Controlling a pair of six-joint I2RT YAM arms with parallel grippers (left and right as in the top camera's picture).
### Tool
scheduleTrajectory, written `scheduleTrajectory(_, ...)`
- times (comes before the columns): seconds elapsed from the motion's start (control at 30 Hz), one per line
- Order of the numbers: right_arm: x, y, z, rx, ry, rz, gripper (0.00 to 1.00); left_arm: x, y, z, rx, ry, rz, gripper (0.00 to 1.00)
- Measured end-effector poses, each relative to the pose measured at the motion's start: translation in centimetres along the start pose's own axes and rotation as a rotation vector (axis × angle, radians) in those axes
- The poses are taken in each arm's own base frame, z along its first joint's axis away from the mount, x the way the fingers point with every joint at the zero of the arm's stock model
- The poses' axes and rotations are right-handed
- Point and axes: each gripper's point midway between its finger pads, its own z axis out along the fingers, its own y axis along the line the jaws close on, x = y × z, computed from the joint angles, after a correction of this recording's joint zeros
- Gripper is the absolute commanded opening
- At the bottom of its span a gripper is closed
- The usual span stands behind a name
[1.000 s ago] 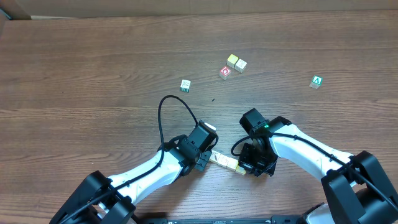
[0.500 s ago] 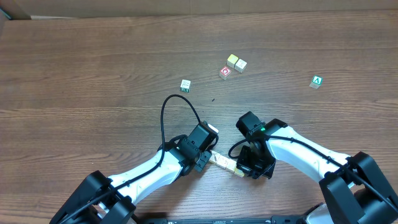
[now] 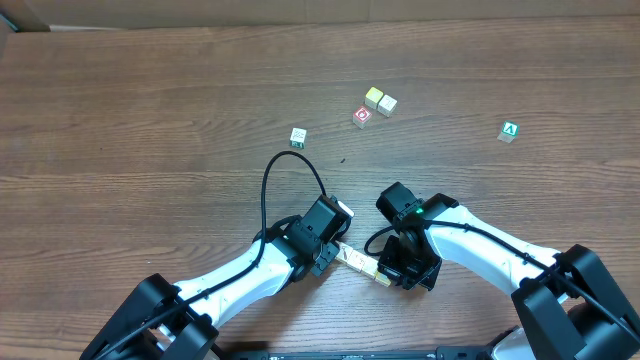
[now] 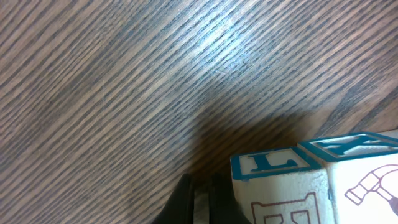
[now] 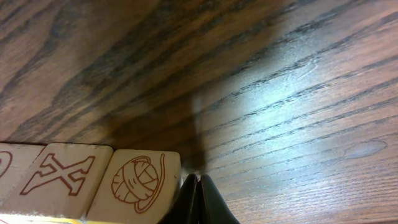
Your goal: Flip 5 blocks
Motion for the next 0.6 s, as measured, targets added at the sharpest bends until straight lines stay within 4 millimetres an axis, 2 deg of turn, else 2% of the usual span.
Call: scheduleTrajectory(0.6, 0.97, 0.53, 0.4, 0.004, 0.0, 0.022, 0.04, -0.33, 0.49, 0.15, -0.021, -0.012, 0.041, 0.04)
